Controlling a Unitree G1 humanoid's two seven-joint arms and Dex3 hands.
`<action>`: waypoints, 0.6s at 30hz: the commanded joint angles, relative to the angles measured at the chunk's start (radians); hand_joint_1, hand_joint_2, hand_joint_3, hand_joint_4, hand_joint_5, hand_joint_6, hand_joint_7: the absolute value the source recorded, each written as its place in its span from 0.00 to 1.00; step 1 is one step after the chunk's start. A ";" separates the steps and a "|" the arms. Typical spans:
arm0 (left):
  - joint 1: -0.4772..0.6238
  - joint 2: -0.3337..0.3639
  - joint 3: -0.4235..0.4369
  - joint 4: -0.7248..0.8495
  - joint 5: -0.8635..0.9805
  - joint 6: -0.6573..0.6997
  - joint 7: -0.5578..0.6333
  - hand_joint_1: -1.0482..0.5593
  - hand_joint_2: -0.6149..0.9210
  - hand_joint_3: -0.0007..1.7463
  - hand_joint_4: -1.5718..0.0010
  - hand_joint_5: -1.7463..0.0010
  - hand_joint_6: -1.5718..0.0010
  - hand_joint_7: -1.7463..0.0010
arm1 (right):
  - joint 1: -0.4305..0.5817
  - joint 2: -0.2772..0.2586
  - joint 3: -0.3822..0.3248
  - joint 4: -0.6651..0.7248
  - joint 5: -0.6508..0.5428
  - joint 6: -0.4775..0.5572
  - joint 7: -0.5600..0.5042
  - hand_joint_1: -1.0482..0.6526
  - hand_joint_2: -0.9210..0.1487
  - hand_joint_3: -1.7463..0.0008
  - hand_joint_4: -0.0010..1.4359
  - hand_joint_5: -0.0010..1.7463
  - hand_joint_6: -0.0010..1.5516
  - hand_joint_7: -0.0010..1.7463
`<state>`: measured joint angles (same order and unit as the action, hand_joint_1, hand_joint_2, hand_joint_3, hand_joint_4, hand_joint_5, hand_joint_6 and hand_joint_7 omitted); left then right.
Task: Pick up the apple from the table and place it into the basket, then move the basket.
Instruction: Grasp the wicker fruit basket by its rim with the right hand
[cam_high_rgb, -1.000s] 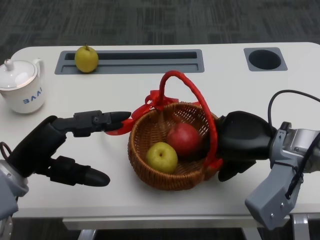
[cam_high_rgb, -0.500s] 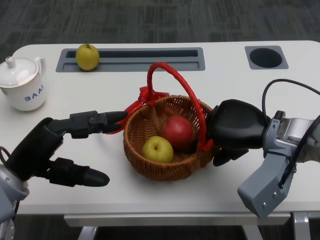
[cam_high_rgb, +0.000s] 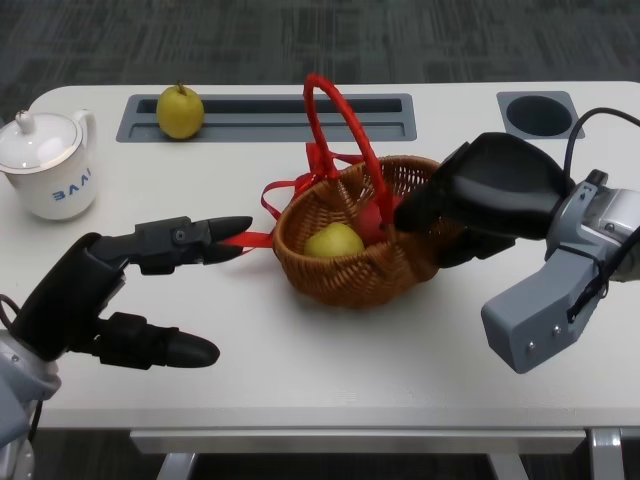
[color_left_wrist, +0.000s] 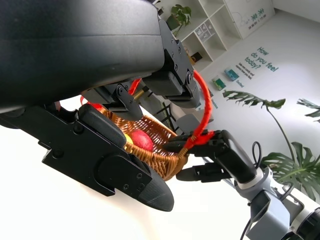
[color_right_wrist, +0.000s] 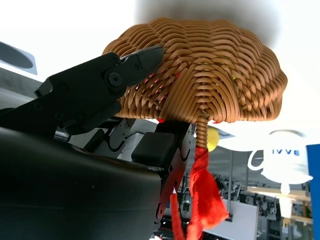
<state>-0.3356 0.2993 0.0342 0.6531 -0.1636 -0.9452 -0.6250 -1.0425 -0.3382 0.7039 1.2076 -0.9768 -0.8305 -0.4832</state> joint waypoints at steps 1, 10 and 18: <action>-0.007 0.006 0.014 0.015 -0.001 -0.017 0.018 0.20 0.91 0.00 0.51 0.99 0.62 1.00 | -0.056 -0.029 -0.021 -0.001 0.019 0.019 -0.040 0.43 0.00 0.98 0.79 0.02 0.65 0.00; -0.001 0.005 0.010 0.026 0.002 -0.014 0.014 0.19 0.91 0.00 0.51 0.99 0.63 1.00 | -0.119 -0.032 -0.015 0.054 0.004 0.106 -0.035 0.46 0.03 1.00 0.79 0.01 0.64 0.00; 0.012 0.008 0.013 0.021 -0.006 -0.017 0.009 0.19 0.90 0.00 0.50 0.99 0.62 1.00 | -0.170 -0.024 -0.029 0.105 0.027 0.214 -0.029 0.43 0.01 0.97 0.79 0.01 0.65 0.00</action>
<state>-0.3344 0.2957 0.0394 0.6731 -0.1633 -0.9594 -0.6206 -1.1827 -0.3577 0.6798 1.2996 -0.9592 -0.6379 -0.5035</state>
